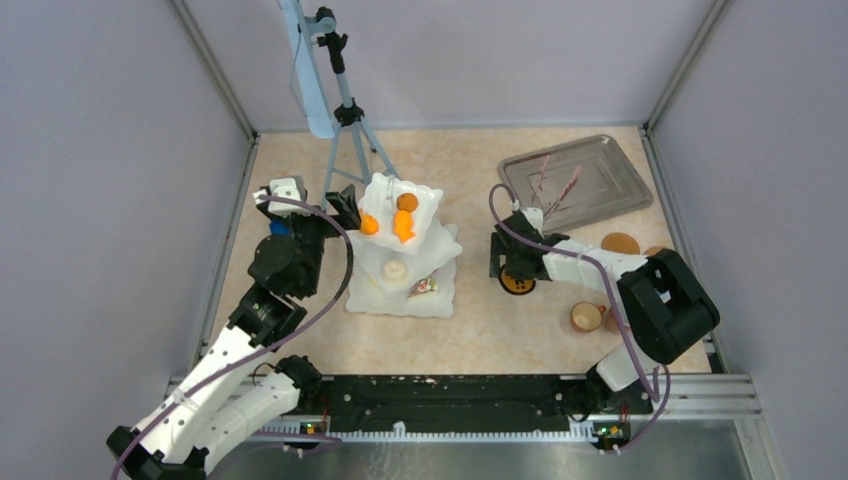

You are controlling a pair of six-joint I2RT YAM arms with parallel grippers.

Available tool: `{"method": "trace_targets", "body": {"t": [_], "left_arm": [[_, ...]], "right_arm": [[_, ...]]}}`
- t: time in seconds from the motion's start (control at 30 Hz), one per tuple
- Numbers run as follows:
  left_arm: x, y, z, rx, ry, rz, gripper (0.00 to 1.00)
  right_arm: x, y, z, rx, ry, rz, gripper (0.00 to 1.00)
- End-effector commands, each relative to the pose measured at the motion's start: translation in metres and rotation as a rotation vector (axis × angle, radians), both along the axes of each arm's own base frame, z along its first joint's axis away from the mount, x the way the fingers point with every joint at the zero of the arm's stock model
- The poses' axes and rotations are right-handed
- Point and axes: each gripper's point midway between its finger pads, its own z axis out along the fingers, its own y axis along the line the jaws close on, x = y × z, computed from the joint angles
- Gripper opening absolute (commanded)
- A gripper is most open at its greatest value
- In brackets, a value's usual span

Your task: Serve the afternoon tea

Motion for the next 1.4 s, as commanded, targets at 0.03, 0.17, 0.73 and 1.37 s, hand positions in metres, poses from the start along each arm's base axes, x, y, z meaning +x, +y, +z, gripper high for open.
{"method": "trace_targets", "body": {"t": [0.03, 0.17, 0.73, 1.37], "left_arm": [[-0.001, 0.002, 0.02, -0.032, -0.045, 0.002, 0.99], [-0.001, 0.0, 0.02, -0.03, -0.045, -0.005, 0.99], [-0.004, 0.006, 0.024, -0.042, -0.058, 0.013, 0.99], [-0.005, 0.004, 0.025, -0.046, -0.061, 0.0, 0.99]], "right_arm": [[-0.065, -0.03, -0.025, -0.103, 0.187, 0.035, 0.95], [-0.07, -0.027, -0.022, -0.076, 0.191, 0.041, 0.97], [0.013, 0.009, -0.03, -0.101, 0.061, -0.014, 0.83], [0.067, 0.018, 0.126, 0.044, -0.215, 0.057, 0.99]]}}
